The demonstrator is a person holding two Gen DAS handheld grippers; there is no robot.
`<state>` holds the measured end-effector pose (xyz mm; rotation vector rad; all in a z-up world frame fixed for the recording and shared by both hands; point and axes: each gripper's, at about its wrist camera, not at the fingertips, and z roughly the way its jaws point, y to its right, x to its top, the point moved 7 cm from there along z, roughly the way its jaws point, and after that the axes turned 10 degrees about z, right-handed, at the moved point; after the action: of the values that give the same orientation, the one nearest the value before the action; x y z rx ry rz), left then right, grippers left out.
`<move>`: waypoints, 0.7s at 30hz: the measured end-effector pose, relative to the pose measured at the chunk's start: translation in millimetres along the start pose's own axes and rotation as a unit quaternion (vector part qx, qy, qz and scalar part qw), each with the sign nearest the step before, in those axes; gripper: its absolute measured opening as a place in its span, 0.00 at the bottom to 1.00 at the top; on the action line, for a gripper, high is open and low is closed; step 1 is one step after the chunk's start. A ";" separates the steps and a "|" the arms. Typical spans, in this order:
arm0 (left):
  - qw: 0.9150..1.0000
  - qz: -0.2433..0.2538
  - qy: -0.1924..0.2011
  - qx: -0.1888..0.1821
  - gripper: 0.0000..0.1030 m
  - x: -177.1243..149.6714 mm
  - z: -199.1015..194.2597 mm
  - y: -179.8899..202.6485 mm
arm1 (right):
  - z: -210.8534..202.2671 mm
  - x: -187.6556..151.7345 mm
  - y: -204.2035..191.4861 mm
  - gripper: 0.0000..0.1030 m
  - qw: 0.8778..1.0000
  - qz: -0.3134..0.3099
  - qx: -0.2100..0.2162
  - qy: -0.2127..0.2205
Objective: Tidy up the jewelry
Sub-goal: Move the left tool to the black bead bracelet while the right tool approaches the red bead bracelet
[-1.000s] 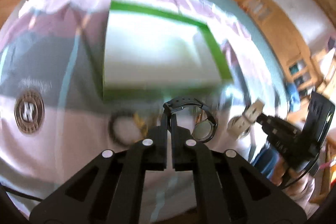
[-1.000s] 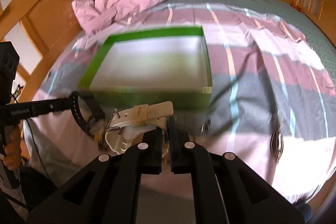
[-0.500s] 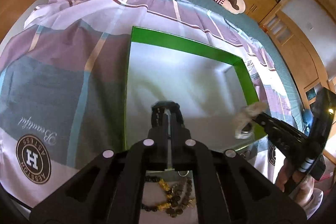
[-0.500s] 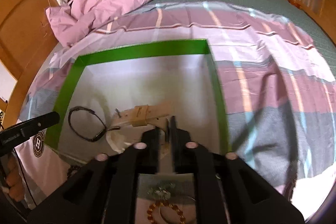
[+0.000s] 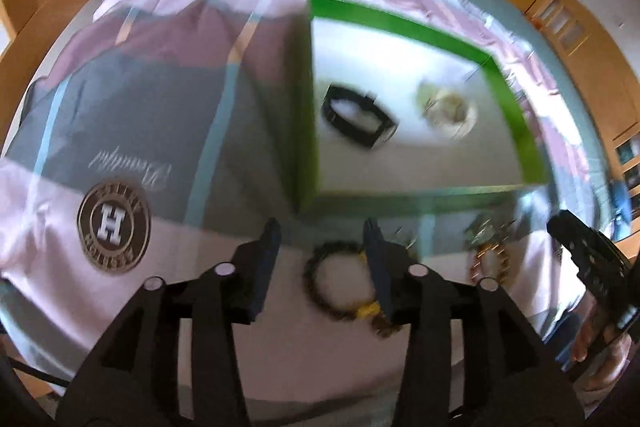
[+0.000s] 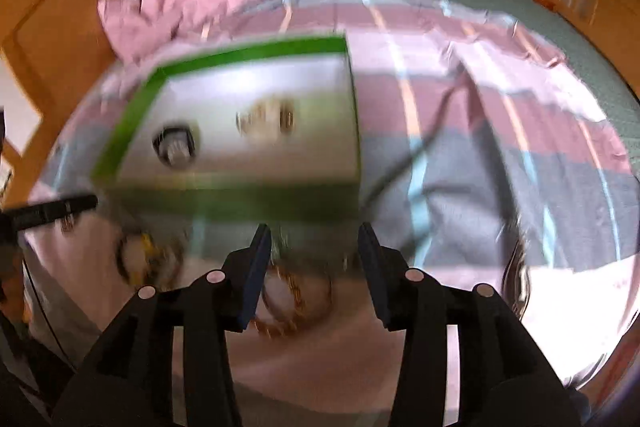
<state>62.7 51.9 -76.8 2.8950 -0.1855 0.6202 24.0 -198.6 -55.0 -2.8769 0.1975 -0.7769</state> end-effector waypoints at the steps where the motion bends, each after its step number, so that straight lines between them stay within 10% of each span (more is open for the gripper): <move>1: 1.000 -0.001 -0.012 0.007 0.45 -7.0 6.0 -2.1 | 6.8 -8.2 0.6 0.36 1.000 0.004 0.006 -0.015; 15: 0.995 0.019 -0.091 0.039 0.43 -41.6 48.3 -12.7 | 45.2 -48.3 -30.6 0.08 0.997 -0.035 0.011 -0.075; 21: 0.995 0.033 -0.082 0.046 0.14 -42.2 47.1 -10.4 | 21.1 -38.6 -37.6 0.08 0.998 -0.027 0.042 -0.048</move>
<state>44.6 56.4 -138.1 3.0413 -0.2829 0.4095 4.9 -152.9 -84.9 -2.8410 0.0732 -0.6384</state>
